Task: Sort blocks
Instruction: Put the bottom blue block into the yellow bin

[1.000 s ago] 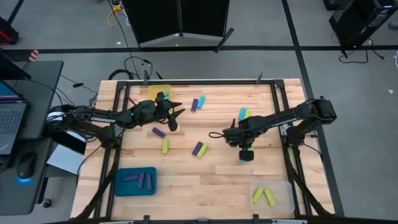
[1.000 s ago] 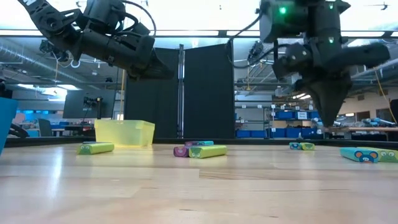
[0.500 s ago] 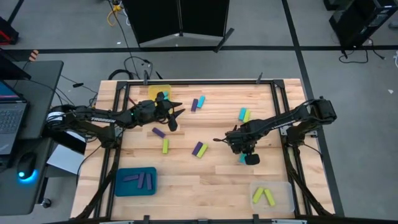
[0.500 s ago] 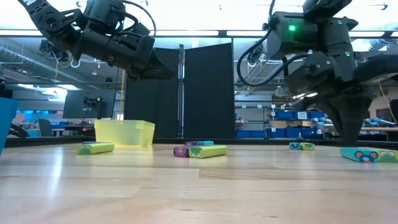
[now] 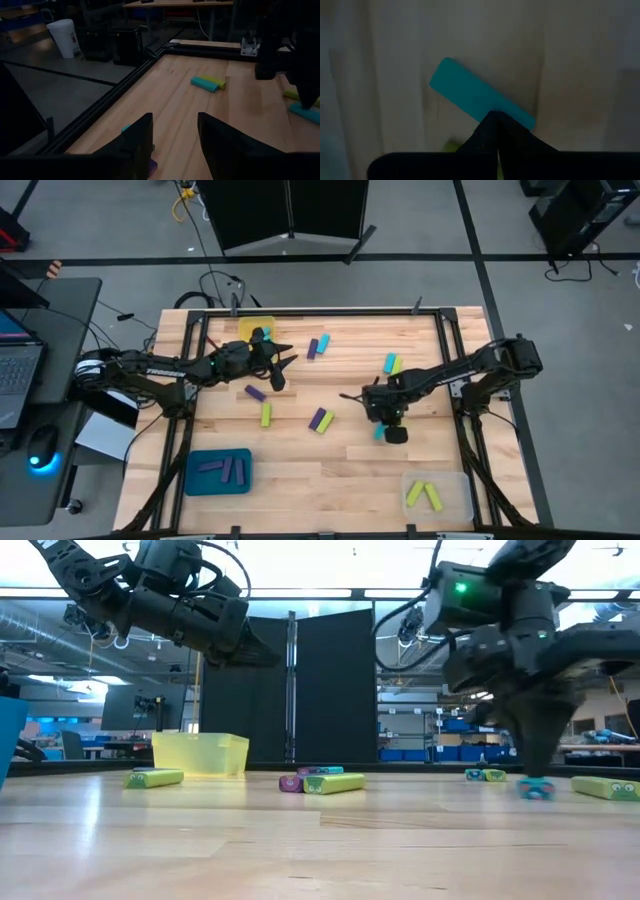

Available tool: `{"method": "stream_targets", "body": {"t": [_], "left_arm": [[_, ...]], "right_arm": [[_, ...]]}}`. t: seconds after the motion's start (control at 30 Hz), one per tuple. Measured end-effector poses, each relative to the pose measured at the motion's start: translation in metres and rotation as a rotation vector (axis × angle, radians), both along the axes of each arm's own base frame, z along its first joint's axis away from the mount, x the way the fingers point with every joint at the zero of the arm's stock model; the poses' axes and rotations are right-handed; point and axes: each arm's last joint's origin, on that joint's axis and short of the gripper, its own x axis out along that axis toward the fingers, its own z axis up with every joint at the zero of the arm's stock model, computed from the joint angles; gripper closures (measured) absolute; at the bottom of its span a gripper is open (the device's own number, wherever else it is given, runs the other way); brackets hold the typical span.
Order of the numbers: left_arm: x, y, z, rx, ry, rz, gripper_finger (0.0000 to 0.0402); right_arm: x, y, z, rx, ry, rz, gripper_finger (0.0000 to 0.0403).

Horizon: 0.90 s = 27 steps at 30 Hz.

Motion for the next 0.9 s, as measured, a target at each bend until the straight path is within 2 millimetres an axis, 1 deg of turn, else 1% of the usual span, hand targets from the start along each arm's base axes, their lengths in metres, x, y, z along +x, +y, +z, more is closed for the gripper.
{"method": "stream_targets", "body": {"t": [0.17, 0.3, 0.37, 0.43, 0.57, 0.67, 0.73, 0.9], "left_arm": [[0.0, 0.0, 0.0, 0.0, 0.0, 0.0, 0.0239], [0.0, 0.0, 0.0, 0.0, 0.0, 0.0, 0.0239], [0.0, 0.0, 0.0, 0.0, 0.0, 0.0, 0.0239], [0.0, 0.0, 0.0, 0.0, 0.0, 0.0, 0.0239], [0.0, 0.0, 0.0, 0.0, 0.0, 0.0, 0.0239], [0.0, 0.0, 0.0, 0.001, 0.002, -0.007, 0.0239], [0.0, -0.001, 0.0, -0.003, 0.004, -0.026, 0.0239], [0.0, -0.003, -0.003, -0.024, 0.023, -0.094, 0.0239]], "right_arm": [[0.005, -0.012, 0.001, -0.035, -0.021, -0.153, 0.0394], [0.014, -0.022, 0.012, -0.086, -0.057, -0.198, 0.0388], [0.022, -0.026, 0.025, -0.116, -0.117, -0.155, 0.0378], [0.026, -0.029, 0.035, -0.156, -0.148, -0.076, 0.0361], [0.028, -0.031, 0.039, -0.233, -0.167, 0.117, 0.0313], [0.028, -0.031, 0.037, -0.252, -0.158, 0.224, 0.0272], [0.028, -0.03, 0.034, -0.247, -0.149, 0.264, 0.0248], [0.029, -0.03, 0.018, -0.234, -0.098, 0.341, 0.0205]]}}
